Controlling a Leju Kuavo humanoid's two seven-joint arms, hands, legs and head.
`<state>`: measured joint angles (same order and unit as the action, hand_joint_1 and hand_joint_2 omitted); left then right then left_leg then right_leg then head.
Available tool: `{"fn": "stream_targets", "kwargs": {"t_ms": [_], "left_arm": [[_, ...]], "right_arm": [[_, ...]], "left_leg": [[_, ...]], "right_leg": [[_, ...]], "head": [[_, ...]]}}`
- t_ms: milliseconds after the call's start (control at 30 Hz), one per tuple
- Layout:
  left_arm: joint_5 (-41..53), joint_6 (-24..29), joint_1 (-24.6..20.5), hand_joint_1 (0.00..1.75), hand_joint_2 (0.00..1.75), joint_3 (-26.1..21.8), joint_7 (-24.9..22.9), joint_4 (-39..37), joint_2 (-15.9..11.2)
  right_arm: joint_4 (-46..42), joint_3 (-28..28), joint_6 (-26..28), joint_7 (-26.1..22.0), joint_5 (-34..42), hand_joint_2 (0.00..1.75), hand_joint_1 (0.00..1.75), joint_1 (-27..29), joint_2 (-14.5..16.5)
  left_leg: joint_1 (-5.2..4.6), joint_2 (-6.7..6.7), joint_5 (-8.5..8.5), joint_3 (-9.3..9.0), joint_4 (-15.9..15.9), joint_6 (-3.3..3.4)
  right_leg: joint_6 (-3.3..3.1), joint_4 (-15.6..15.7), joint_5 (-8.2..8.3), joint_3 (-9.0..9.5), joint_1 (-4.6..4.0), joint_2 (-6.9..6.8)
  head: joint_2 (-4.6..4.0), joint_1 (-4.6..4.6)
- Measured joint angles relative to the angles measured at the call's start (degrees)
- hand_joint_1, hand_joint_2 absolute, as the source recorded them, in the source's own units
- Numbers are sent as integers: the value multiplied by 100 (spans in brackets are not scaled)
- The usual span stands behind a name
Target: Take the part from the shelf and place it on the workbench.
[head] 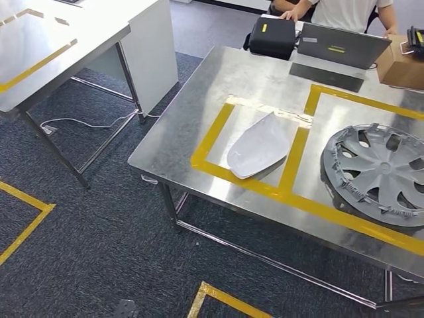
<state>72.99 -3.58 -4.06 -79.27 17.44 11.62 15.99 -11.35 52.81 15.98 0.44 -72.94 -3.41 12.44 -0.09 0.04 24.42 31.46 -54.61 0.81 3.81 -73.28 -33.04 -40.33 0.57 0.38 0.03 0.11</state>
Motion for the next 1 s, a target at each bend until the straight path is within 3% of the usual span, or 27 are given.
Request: {"fn": "stream_targets", "kwargs": {"t_ms": [33, 67, 100, 133, 200, 233, 300, 333, 400, 467, 500, 533, 567, 600, 633, 700, 733, 800, 833, 867, 967, 1000], "left_arm": [[61, -91, -2, 0, 0, 9, 26, -7, 43], [112, -178, -5, 0, 0, 21, 107, -13, 78], [165, -262, -12, 0, 0, 37, 216, -15, 101], [226, -341, -22, 0, 0, 62, 323, -17, 119], [301, -451, -44, 0, 0, 133, 469, -20, 161], [288, -473, -57, 0, 0, 161, 490, -20, 185], [195, -476, -75, 0, 0, 177, 387, -24, 222], [159, -471, -77, 0, 0, 177, 254, -25, 230], [121, -510, -70, 0, 0, 170, -164, -27, 228], [99, -615, -74, 0, 0, 158, -542, -28, 215], [92, -663, -80, 0, 0, 153, -650, -28, 206], [86, -694, -84, 0, 0, 151, -715, -28, 197], [80, -711, -85, 0, 0, 150, -747, -28, 187], [80, -719, -85, 0, 0, 147, -768, -28, 181], [81, -723, -85, 0, 0, 144, -780, -28, 179], [83, -738, -94, 0, 0, 139, -788, -31, 180], [85, -747, -100, 0, 0, 138, -788, -34, 183], [87, -762, -94, 0, 0, 137, -788, -41, 186], [88, -766, -82, 0, 0, 135, -788, -42, 186], [89, -767, -71, 0, 0, 133, -785, -43, 185], [74, -751, -62, 0, 0, 122, -615, -43, 184], [70, -743, -62, 0, 0, 120, -505, -43, 185]], "right_arm": [[2, 27, -7, -70, 90, 0, 0, -21, 4], [2, 59, -26, -59, 152, 0, 0, -36, 4], [3, 88, -58, 32, 179, 0, 0, -44, 4], [3, 113, -101, 158, 182, 0, 0, -51, 3], [3, 148, -188, 366, 166, 0, 0, -53, 2], [3, 157, -218, 411, 166, 0, 0, -50, 2], [4, 185, -230, 377, 208, 0, 0, -34, 2], [4, 208, -227, 323, 234, 0, 0, -31, 2], [5, 247, -264, 194, 247, 0, 0, -28, -5], [5, 259, -338, 119, 209, 0, 0, -26, -18], [5, 261, -363, 104, 187, 0, 0, -22, -23], [5, 263, -381, 96, 170, 0, 0, -20, -27], [5, 264, -392, 92, 160, 0, 0, -19, -28], [5, 266, -401, 92, 152, 0, 0, -19, -29], [4, 268, -405, 92, 148, 0, 0, -21, -32], [3, 271, -408, 90, 145, 0, 0, -27, -38], [3, 273, -408, 88, 145, 0, 0, -29, -42], [3, 275, -409, 86, 144, 0, 0, -16, -46], [3, 277, -409, 86, 144, 0, 0, 3, -49], [4, 279, -410, 91, 144, 0, 0, 28, -50], [5, 281, -414, 142, 139, 0, 0, 61, -54], [5, 281, -423, 169, 139, 0, 0, 58, -55]], "left_leg": [[-1, 15, -64, 86, -8, -7], [2, 25, -123, 169, -20, -17], [6, 29, -179, 251, -38, -31], [3, 22, -234, 327, -61, -54], [-7, 3, -337, 411, -102, -115], [-9, -4, -388, 423, -108, -148], [7, -6, -459, 435, -103, -216], [15, -8, -378, 467, -149, -249], [25, -9, 118, 604, -543, -304], [26, -9, 712, 784, -1285, -338], [27, -9, 831, 823, -1599, -347], [27, -9, 809, 785, -1766, -350], [28, -9, 683, 650, -1737, -348], [32, -9, 526, 417, -1512, -343], [36, -10, 428, 96, -1133, -334], [36, -17, 449, -501, -277, -285], [25, -21, 503, -653, -11, -247], [3, -20, 495, -636, 130, -146], [-2, -14, 441, -581, 124, -95], [-1, -7, 380, -525, 125, -46], [-9, 7, 181, -312, 121, 31], [-16, 11, 113, -228, 115, 35]], "right_leg": [[6, -87, 51, 82, 0, -1], [7, 31, 198, 265, 2, -2], [9, 343, 355, 548, 6, -3], [9, 794, 400, 890, 6, -2], [-33, 1540, 326, 1388, -4, 10], [-69, 1708, 259, 1469, -19, 16], [-169, 1724, 318, 1396, -30, 6], [-224, 1718, 373, 1342, -28, -4], [-314, 1728, 522, 1196, -13, -23], [-340, 1719, 677, 1021, -18, -29], [-335, 1712, 754, 928, -21, -38], [-324, 1707, 829, 827, -23, -48], [-308, 1702, 902, 729, -22, -55], [-289, 1698, 970, 641, -19, -57], [-266, 1693, 1032, 570, -20, -55], [-212, 1668, 1150, 459, -33, -49], [-180, 1667, 1214, 418, -37, -49], [-111, 1686, 1333, 355, -18, -51], [-80, 1668, 1294, 314, -2, -51], [-53, 1563, 1145, 259, 8, -50], [-1, 564, 287, -3, 11, -47], [7, 204, 125, -50, 9, -47]], "head": [[0, 0], [0, -1], [1, 0], [1, 1], [0, -6], [0, -7], [-1, -2], [-1, -7], [-1, -36], [-1, -60], [-1, -59], [-1, -61], [-1, -60], [-1, -61], [-1, -63], [-1, -65], [-1, -67], [-1, -68], [-1, -68], [-1, -63], [-1, -29], [-1, -23]]}}
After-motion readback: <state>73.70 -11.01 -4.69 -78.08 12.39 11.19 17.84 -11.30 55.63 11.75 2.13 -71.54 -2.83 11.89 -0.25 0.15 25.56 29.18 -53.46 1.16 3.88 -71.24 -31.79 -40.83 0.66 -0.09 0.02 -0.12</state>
